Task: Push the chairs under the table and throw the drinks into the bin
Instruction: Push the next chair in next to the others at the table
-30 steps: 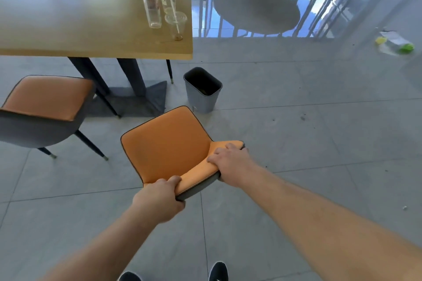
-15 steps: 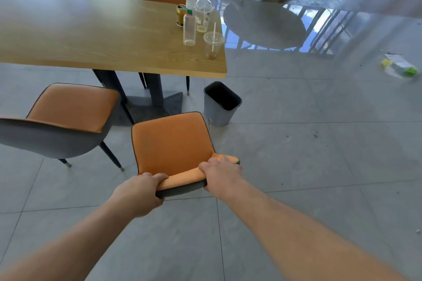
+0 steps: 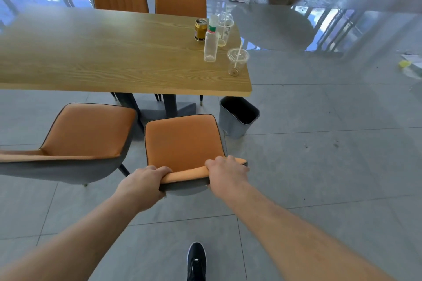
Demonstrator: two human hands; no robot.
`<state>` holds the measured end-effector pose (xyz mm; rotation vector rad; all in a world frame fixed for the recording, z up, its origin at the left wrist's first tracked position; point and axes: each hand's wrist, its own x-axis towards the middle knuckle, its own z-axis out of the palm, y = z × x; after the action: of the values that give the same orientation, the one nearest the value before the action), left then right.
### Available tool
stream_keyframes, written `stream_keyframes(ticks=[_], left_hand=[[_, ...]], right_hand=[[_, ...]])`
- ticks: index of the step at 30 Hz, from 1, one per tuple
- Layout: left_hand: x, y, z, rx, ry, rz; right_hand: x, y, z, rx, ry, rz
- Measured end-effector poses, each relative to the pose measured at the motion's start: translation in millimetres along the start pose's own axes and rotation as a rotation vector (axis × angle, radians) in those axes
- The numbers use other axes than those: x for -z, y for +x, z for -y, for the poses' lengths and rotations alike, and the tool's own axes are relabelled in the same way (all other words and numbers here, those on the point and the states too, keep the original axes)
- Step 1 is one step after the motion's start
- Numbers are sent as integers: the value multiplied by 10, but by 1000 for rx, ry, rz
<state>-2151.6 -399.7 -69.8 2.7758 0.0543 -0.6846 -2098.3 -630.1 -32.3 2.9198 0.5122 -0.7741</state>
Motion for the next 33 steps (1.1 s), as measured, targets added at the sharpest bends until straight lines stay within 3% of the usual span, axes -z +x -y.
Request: stream_keyframes(ticks=[3,14,20,23,28,33], left_hand=[[-54,85,67,0,26,83],[406,690,672,-36,22,29],[446,659,887,-158,46,169],[531,546,1319,-175,122,129],[839,287,2491,10,198,144],[998,-61,3275,41,214,95]], right_hand=[[-24,86,67,-11,-16,71],[386,769,467,-55,44,19],[327,697,668,-157,-29,116],[265,660,1046,-107,-39,74],[155,798,2017,116,-1,-26],[134,943,2507,49,-108,-65]])
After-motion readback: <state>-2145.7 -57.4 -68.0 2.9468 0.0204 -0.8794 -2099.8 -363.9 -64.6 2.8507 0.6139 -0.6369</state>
